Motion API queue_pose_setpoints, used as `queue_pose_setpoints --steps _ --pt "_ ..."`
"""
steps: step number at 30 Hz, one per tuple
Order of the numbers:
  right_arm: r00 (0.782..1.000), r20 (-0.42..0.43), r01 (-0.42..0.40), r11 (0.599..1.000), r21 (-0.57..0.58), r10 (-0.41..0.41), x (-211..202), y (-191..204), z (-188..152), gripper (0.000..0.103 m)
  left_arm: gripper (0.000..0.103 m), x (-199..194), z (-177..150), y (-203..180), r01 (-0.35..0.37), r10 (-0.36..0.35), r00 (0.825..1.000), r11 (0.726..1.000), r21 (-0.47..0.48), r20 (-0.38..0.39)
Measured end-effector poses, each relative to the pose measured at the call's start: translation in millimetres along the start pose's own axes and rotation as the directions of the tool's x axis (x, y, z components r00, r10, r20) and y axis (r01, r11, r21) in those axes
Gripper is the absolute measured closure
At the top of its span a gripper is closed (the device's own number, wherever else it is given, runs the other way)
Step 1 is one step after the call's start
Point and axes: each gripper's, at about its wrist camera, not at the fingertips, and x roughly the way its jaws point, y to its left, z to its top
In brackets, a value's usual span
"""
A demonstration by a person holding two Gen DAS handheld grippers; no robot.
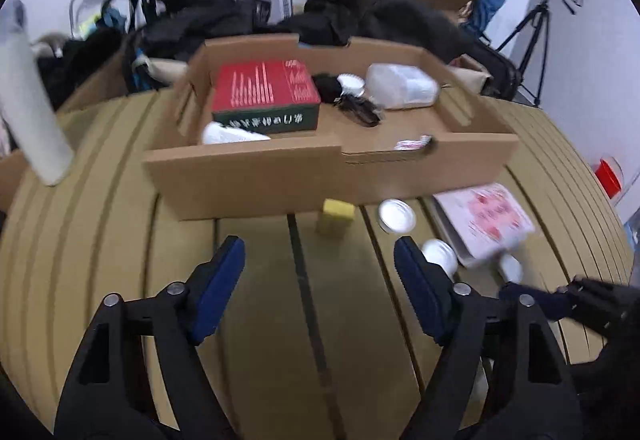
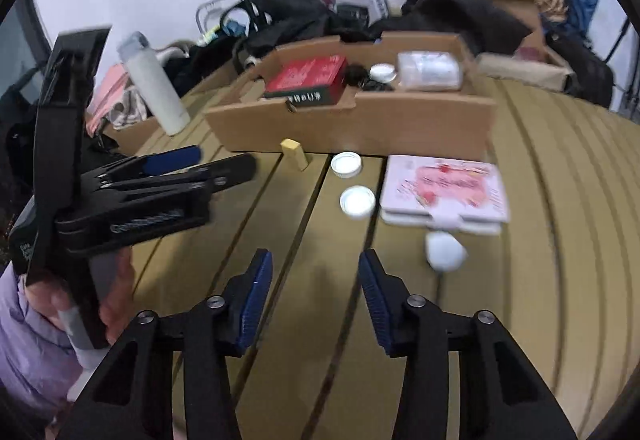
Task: Organize objects
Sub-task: 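Grasp the yellow block with the left gripper while the right grasps a clear round lid, then carry the yellow block and clear lid over the tray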
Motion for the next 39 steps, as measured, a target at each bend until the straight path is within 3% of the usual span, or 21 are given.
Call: queue_pose_setpoints --steps 3,5,8,10,11,17,20,25,28,32,35,39 --pt "0.998 -0.030 0.056 0.998 0.042 -0.054 31 -9 11 0.058 0.045 23 5 -2 0.007 -0.007 1.000 1.000 0.009 -0.026" --pt "0.996 -0.040 0.087 0.995 0.051 -0.085 42 -12 14 0.058 0.060 31 5 -5 0.009 -0.009 1.000 0.999 0.032 -0.029" --pt "0.992 -0.007 0.123 0.992 0.013 -0.123 47 -7 16 0.059 0.072 41 6 -4 0.019 -0.017 0.999 0.999 0.027 -0.039" --pt "0.987 0.006 0.160 0.987 -0.009 -0.160 52 -3 18 0.066 0.077 46 6 -5 0.020 -0.018 0.999 0.999 0.030 -0.049" --pt "0.982 0.013 0.191 0.981 -0.022 -0.190 53 -1 18 0.071 0.084 46 6 -6 0.019 -0.017 0.999 0.999 0.040 -0.045" --pt "0.980 0.019 0.197 0.980 -0.022 -0.197 51 2 17 0.071 0.085 34 3 -4 0.023 -0.022 0.999 1.000 0.021 -0.047" --pt "0.983 0.022 0.182 0.983 -0.019 -0.181 39 4 15 0.071 0.085 -3 -9 0 0.022 -0.022 0.999 1.000 0.005 -0.031" --pt "0.987 0.088 0.140 0.989 -0.045 -0.135 -37 17 -9 0.071 0.085 -106 -46 9 -0.010 0.010 1.000 1.000 -0.005 0.025" --pt "0.973 0.122 0.199 0.979 -0.033 -0.194 -97 22 -40 0.072 0.085 -165 -72 11 -0.011 0.014 0.999 0.999 -0.047 0.051" --pt "0.968 0.148 0.202 0.979 0.021 -0.203 -156 24 -76 0.072 0.085 -231 -101 2 0.002 0.008 0.994 0.996 -0.090 0.107" --pt "0.965 0.174 0.195 0.981 0.017 -0.195 -194 34 -102 0.072 0.085 -260 -111 -6 0.012 0.001 0.991 0.995 -0.098 0.132" --pt "0.961 0.204 0.192 0.981 0.008 -0.190 -215 42 -113 0.072 0.085 -276 -113 -20 0.013 -0.002 0.986 0.998 -0.064 0.166"
